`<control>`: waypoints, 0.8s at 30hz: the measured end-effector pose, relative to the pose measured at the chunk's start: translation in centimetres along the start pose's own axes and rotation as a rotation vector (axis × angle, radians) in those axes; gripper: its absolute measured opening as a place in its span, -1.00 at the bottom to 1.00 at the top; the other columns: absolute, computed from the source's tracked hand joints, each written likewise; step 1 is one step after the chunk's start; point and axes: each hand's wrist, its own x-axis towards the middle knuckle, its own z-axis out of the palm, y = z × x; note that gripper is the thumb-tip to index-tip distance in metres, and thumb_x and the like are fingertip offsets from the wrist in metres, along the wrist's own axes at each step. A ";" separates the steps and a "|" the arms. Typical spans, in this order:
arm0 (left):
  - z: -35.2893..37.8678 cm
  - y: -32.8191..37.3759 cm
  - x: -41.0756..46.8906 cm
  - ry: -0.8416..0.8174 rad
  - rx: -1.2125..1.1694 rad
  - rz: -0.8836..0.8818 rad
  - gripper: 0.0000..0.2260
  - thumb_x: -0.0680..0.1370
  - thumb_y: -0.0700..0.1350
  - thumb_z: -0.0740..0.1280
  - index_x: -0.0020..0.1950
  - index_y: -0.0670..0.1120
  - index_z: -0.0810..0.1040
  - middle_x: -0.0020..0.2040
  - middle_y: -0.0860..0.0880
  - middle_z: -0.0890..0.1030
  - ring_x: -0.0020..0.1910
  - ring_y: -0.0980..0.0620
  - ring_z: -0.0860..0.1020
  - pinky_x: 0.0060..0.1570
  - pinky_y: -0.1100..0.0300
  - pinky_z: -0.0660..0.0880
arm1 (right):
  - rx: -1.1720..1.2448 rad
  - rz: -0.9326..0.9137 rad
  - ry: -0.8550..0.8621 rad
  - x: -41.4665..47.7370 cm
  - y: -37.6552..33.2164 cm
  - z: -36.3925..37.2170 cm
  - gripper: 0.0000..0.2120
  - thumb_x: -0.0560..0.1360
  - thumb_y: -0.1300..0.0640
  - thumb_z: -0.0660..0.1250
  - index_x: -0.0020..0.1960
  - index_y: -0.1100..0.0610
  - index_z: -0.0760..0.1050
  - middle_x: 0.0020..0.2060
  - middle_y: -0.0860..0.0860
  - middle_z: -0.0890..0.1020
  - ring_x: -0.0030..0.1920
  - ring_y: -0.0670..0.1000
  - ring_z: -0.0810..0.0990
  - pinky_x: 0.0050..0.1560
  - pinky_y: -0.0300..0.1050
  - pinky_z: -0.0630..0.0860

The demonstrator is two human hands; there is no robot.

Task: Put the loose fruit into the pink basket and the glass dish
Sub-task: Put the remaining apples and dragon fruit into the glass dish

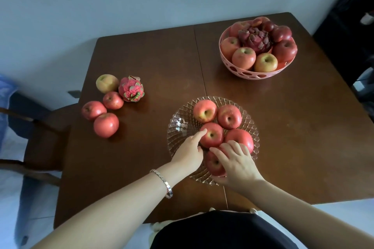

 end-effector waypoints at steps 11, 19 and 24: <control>-0.2 0.0 -0.1 -0.013 0.002 -0.004 -0.48 0.60 -0.26 0.07 0.49 0.17 0.15 0.49 -0.01 0.26 0.21 -0.09 0.50 0.03 0.16 0.46 | -0.059 -0.001 -0.101 1.2 0.0 -1.7 -0.34 -0.07 -0.27 0.38 -0.10 0.10 0.64 -0.21 0.02 0.65 -0.04 0.14 0.55 0.03 0.09 0.56; -0.2 0.1 -0.1 -0.025 0.012 -0.031 -0.45 0.59 -0.27 0.07 0.50 0.20 0.11 0.49 -0.02 0.27 0.10 -0.12 0.55 -0.18 0.23 0.43 | -0.028 -0.026 -0.102 0.6 -0.3 -1.5 -0.44 -0.02 -0.18 0.48 -0.13 0.12 0.58 -0.21 0.03 0.64 -0.06 0.14 0.63 0.00 -0.02 0.57; -1.1 0.3 -0.1 -0.070 0.030 -0.031 -0.48 0.60 -0.24 0.06 0.49 0.20 0.15 0.43 -0.04 0.35 -0.26 0.00 0.53 -0.42 0.29 0.33 | -0.061 -0.001 -0.166 1.6 -0.4 -2.5 -0.35 -0.03 -0.32 0.49 -0.12 0.10 0.58 -0.23 0.01 0.63 -0.12 0.13 0.63 -0.07 0.01 0.58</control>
